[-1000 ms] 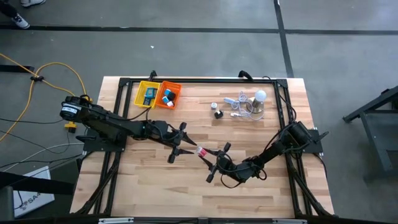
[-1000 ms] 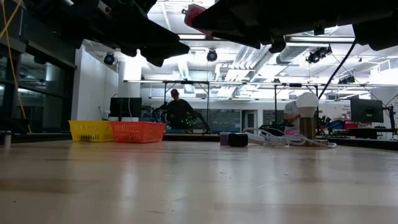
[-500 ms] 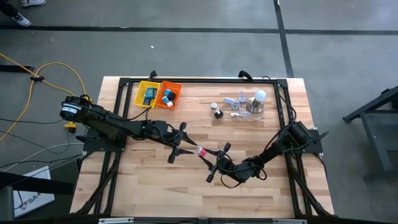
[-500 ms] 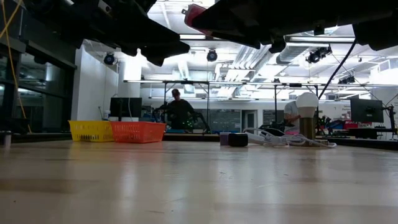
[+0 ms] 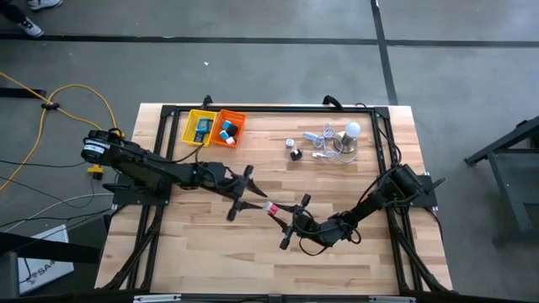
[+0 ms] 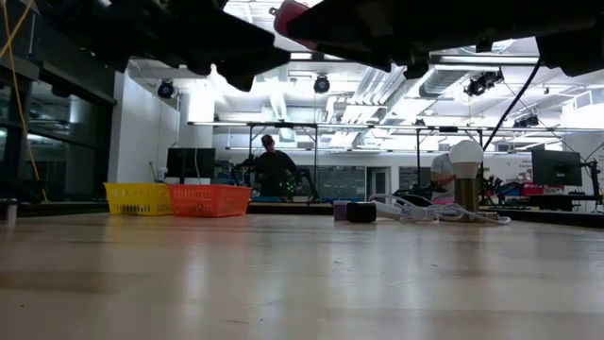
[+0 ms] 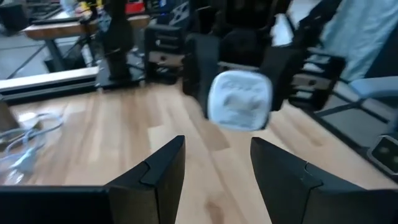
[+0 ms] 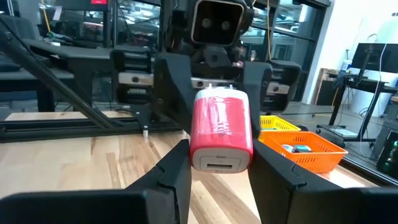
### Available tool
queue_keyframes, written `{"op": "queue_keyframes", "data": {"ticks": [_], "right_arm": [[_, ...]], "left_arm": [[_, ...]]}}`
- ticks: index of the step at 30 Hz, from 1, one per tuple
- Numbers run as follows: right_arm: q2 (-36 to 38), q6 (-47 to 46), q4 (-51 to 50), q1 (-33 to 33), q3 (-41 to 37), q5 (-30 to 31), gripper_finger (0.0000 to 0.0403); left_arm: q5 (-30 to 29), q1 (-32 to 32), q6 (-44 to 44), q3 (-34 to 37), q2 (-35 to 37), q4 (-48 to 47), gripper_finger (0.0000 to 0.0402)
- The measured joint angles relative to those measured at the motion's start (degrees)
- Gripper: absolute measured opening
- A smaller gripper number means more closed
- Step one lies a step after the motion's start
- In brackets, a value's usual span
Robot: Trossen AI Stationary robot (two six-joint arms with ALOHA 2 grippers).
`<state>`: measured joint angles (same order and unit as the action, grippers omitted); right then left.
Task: Pick & Place Office items
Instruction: Put the pink adapter into the orange basket
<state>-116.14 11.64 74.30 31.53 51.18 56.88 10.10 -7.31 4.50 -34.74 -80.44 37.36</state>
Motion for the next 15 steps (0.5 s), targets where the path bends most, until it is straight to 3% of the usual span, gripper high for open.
{"op": "queue_keyframes", "data": {"ticks": [4,15], "right_arm": [[0.0,0.0,0.02,-0.02,0.0,-0.06,0.0117],[0.02,-0.89,0.06,-0.13,0.0,-1.47,0.0117]], "left_arm": [[2.9,-0.02,0.02,0.0,0.0,0.6,0.0177],[3.15,-0.02,0.02,0.0,0.0,2.26,0.0177]]}}
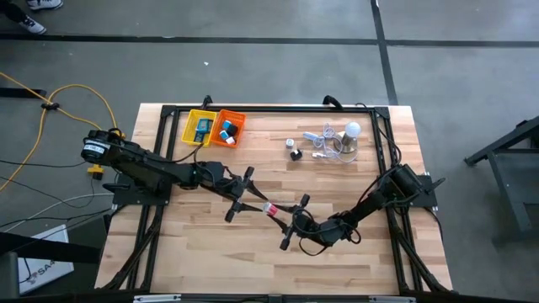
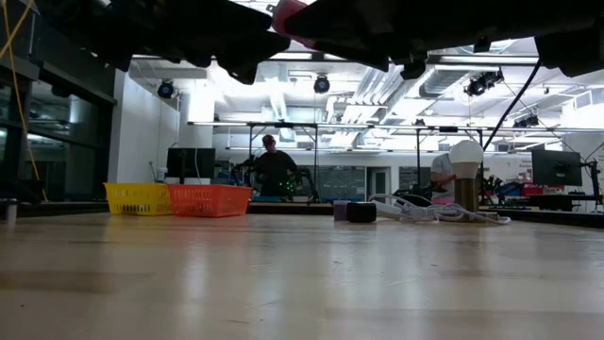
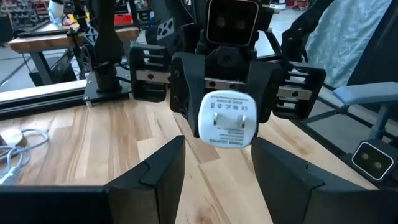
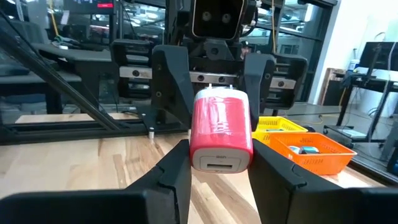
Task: Pick & Place Office items
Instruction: Put the pink adapter into the orange basket
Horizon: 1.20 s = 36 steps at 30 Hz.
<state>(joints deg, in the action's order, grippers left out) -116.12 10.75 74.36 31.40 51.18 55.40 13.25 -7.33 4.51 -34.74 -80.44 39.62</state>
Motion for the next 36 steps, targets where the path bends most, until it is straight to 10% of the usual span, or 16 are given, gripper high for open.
{"op": "queue_keyframes", "data": {"ticks": [36], "right_arm": [[-0.01,-2.04,0.03,-4.78,0.0,-9.24,0.0117]], "left_arm": [[2.4,0.03,0.09,-0.02,0.0,2.01,0.0177]]}}
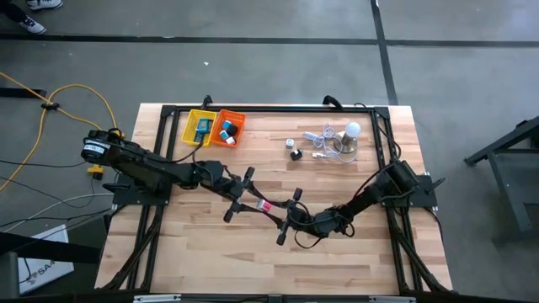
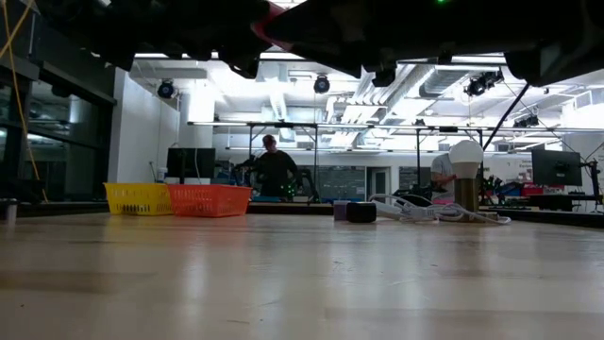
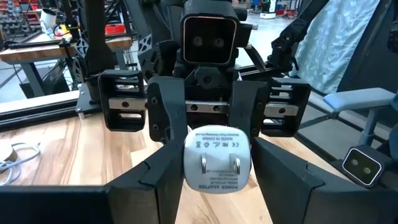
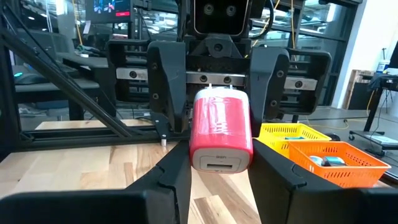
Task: Pick & Place Office items
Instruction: Put the pink adapter into the orange basket
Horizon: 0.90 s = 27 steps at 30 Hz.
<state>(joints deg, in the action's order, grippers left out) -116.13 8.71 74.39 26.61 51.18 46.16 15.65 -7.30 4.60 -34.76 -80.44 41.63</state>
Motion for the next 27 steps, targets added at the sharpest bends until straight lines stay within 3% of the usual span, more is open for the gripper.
{"op": "queue_keyframes", "data": {"ticks": [12,20,27], "right_arm": [[-0.01,0.07,0.01,0.0,0.0,0.03,0.0117],[-0.01,0.09,0.0,0.02,0.0,-0.06,0.0117],[-0.01,0.09,-0.01,0.02,0.0,-0.03,0.0117]], "left_arm": [[-0.08,0.0,1.46,0.0,0.0,-0.04,0.0174],[-0.12,0.01,1.86,0.0,0.0,-0.17,0.0132],[-0.05,0.01,1.88,0.0,0.0,-0.22,0.0141]]}}
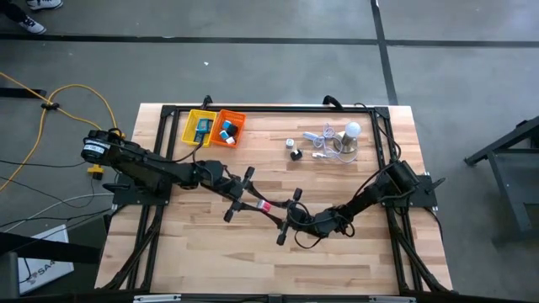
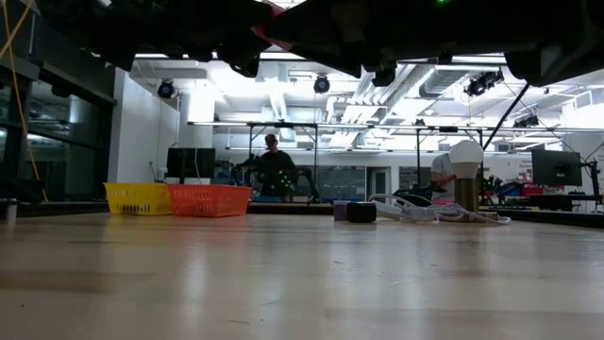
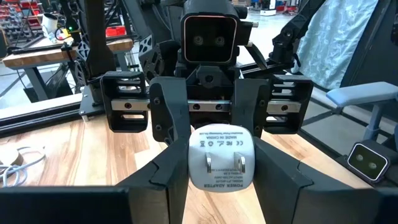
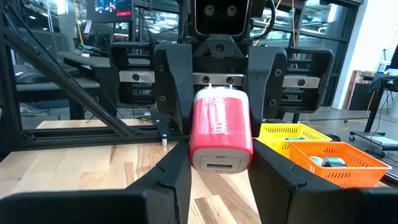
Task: Pick & Place Office items
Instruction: Put the pink adapter into the orange basket
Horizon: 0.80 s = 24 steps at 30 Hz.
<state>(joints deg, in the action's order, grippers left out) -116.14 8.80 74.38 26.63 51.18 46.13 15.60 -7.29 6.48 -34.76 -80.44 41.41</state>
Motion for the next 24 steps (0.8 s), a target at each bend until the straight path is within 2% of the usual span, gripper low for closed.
{"op": "queue_keyframes", "data": {"ticks": [5,15,24], "right_arm": [[0.0,0.01,-0.01,-0.04,0.0,-0.79,0.0124],[0.02,-3.04,-0.9,-0.07,0.0,-1.16,0.0184],[0.02,-3.62,-2.6,-0.07,0.0,-1.56,0.0201]], "left_arm": [[0.08,-0.02,0.02,0.0,0.0,-0.02,0.0142],[0.26,-0.04,0.04,0.0,0.0,-0.11,0.0142],[0.15,-0.02,0.02,0.0,0.0,-0.09,0.0142]]}}
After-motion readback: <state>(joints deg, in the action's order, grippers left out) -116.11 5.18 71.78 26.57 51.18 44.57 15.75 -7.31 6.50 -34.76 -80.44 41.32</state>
